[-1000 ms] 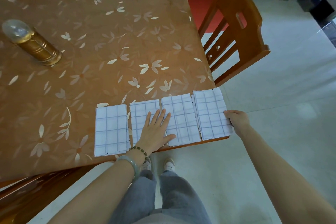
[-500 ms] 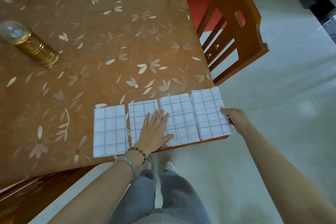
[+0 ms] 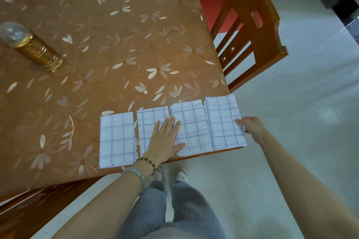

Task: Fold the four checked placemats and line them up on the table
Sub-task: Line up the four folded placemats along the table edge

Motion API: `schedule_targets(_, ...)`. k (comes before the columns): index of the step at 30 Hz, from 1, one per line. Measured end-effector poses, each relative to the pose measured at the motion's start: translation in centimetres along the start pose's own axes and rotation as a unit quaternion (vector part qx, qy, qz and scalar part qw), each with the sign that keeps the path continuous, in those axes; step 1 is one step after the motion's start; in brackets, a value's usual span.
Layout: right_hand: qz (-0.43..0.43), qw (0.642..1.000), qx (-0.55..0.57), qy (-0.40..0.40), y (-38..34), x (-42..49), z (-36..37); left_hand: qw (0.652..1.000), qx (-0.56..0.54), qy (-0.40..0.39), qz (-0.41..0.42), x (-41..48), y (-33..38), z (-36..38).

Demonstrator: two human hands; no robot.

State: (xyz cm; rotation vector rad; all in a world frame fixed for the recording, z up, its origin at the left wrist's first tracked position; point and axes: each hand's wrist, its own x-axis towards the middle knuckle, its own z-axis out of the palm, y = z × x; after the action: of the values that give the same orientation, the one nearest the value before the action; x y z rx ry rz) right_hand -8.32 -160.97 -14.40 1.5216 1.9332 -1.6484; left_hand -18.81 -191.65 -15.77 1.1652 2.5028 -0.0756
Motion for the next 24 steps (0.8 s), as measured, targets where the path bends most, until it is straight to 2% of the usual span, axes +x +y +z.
schedule_targets(8, -0.022, 1.000, -0.009, -0.001, 0.0, 0.0, 0.3, 1.000, -0.012, 0.003, 0.000, 0.1, 0.2, 0.0)
schedule_targets(11, -0.025, 0.999, 0.018, 0.027, -0.1, 0.0, 0.2, 0.999, -0.026, 0.026, 0.004, 0.1, 0.9, -1.0)
schedule_targets(14, -0.044, 0.994, 0.073, 0.066, -0.6, 0.0, 0.1, 0.997, -0.039, 0.044, 0.044, 1.0, 2.8, -2.6)
schedule_targets(17, -0.051, 0.990, 0.114, 0.068, -1.0, 0.6, -0.1, 0.994, -0.042, 0.056, 0.089, 3.2, 5.4, -3.7)
schedule_targets(24, -0.068, 0.991, 0.093, 0.067, -1.5, 2.2, 0.5, 0.995, 0.034, -0.010, 0.094, 6.3, 9.2, -2.9)
